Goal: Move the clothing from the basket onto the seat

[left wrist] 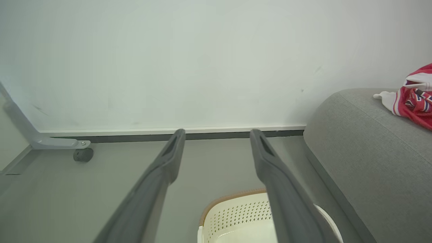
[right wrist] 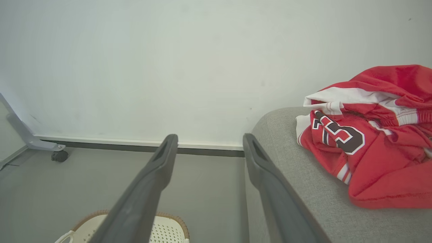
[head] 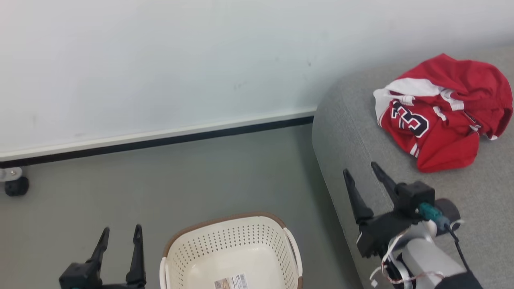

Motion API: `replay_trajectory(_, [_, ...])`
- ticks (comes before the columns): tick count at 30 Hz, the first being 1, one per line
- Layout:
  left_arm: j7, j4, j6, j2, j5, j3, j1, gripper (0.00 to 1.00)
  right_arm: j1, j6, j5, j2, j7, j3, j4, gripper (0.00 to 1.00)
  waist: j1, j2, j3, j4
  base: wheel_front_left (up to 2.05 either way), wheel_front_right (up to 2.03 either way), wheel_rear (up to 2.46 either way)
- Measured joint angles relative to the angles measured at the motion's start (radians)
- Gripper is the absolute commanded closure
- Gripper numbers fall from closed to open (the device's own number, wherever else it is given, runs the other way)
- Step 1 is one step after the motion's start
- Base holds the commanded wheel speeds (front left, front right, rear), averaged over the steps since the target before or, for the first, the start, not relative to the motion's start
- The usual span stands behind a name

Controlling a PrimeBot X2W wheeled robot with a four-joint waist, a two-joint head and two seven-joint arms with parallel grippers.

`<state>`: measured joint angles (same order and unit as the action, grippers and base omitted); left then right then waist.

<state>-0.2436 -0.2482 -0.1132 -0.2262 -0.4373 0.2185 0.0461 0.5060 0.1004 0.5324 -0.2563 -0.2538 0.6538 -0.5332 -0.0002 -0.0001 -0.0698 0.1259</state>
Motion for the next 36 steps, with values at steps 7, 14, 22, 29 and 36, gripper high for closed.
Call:
replay_trajectory(7, [-0.006,0.040,-0.003,0.009,0.000,-0.051,-0.102,0.00,-0.161,0.023,-0.016,-0.001,0.000,-0.058,0.110,0.00,0.0001,0.0000,0.057,-0.044,0.00,0.00,0.00])
replay_trajectory(14, [-0.006,0.090,-0.010,0.011,0.005,-0.094,-0.173,0.00,-0.259,0.024,-0.045,0.000,0.000,-0.113,0.203,0.00,0.0001,0.0001,0.081,-0.071,0.00,0.00,0.00])
replay_trajectory(22, [-0.006,0.129,-0.010,0.024,0.017,-0.125,-0.199,0.00,-0.353,0.024,-0.107,0.022,0.000,-0.232,0.260,0.00,0.0002,0.0001,0.076,-0.074,0.00,0.00,0.00])
replay_trajectory(29, [-0.006,0.157,-0.010,0.037,0.029,-0.142,-0.200,0.00,-0.381,0.024,-0.172,0.053,0.000,-0.303,0.315,0.00,0.0002,0.0001,0.066,-0.072,0.00,0.00,0.00])
replay_trajectory(36, [-0.006,0.166,-0.010,0.044,0.034,-0.145,-0.199,0.00,-0.400,0.024,-0.210,0.073,0.000,-0.331,0.342,0.00,0.0002,0.0001,0.063,-0.074,0.00,0.00,0.00])
